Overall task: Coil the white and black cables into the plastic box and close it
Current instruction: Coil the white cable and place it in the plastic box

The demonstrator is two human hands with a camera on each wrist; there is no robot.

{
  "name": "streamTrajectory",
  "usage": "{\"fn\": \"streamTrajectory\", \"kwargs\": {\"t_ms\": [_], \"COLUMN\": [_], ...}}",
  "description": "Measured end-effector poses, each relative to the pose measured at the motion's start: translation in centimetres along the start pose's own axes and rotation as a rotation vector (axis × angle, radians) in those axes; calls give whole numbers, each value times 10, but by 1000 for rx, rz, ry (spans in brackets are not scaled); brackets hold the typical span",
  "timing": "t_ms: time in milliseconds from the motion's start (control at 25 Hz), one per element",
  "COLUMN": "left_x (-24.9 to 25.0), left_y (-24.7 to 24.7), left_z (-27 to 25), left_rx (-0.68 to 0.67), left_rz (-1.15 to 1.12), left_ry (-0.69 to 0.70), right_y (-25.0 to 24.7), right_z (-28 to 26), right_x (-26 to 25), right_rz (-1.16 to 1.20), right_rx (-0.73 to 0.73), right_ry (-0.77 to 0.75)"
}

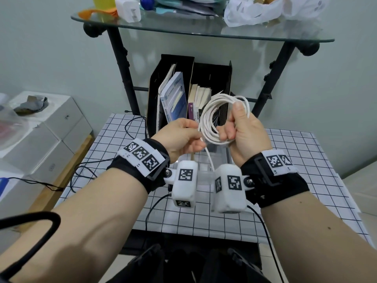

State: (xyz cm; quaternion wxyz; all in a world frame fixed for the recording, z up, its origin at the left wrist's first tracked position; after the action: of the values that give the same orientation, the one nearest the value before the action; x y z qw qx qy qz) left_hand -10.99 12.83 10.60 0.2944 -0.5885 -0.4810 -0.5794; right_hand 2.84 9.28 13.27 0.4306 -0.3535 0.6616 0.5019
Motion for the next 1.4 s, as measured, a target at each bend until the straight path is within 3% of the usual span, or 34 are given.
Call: {"fn": "streamTrajectory", "kwargs": {"t_ms": [320, 520, 640, 840, 960, 1120, 1200, 1280, 1320, 1400], "left_x": [-3, 1, 1, 8, 11, 22, 31, 37, 38, 36], "left_y": [15, 23, 24, 22, 15, 0, 2, 16, 25, 32], "left_z": [-5, -10, -7, -6, -2, -1, -6, -14, -19, -22], "left_rx": [-159, -273, -229, -194, -104, -130, -272, -502, -594, -626], "left_rz": [-303, -241, -118, -159, -172, 182, 484, 854, 972, 1033], "left_ry": [-64, -32, 22, 162, 186, 240, 287, 379, 422, 436], "right_y": [2, 8, 19, 28, 24, 12, 7, 5, 4, 4], "right_z": [-1, -7, -11, -13, -11, -15, -16, -13, -13, -12], "right_x": [2, 1, 4, 8, 7, 10, 11, 10, 10, 11], "right_rz": [145, 165, 197, 277, 232, 124, 32, -162, -284, -514], "right_rx": [10, -5, -43, -109, -154, -184, -205, -196, -181, -153], "right_ry": [22, 25, 53, 61, 69, 229, 307, 333, 337, 339]}}
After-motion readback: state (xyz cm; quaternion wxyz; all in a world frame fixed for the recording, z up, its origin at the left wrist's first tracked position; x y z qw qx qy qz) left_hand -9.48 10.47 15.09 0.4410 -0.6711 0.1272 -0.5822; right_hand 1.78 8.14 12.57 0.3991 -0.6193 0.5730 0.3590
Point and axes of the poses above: each hand's wrist, its own z-axis towards the middle knuckle, its own y-axis out of the palm, x = y × z, the point moved 7 cm from there along z, towards the middle knuckle, and after that the axes turned 13 degrees about y, right-handed, at the moved point
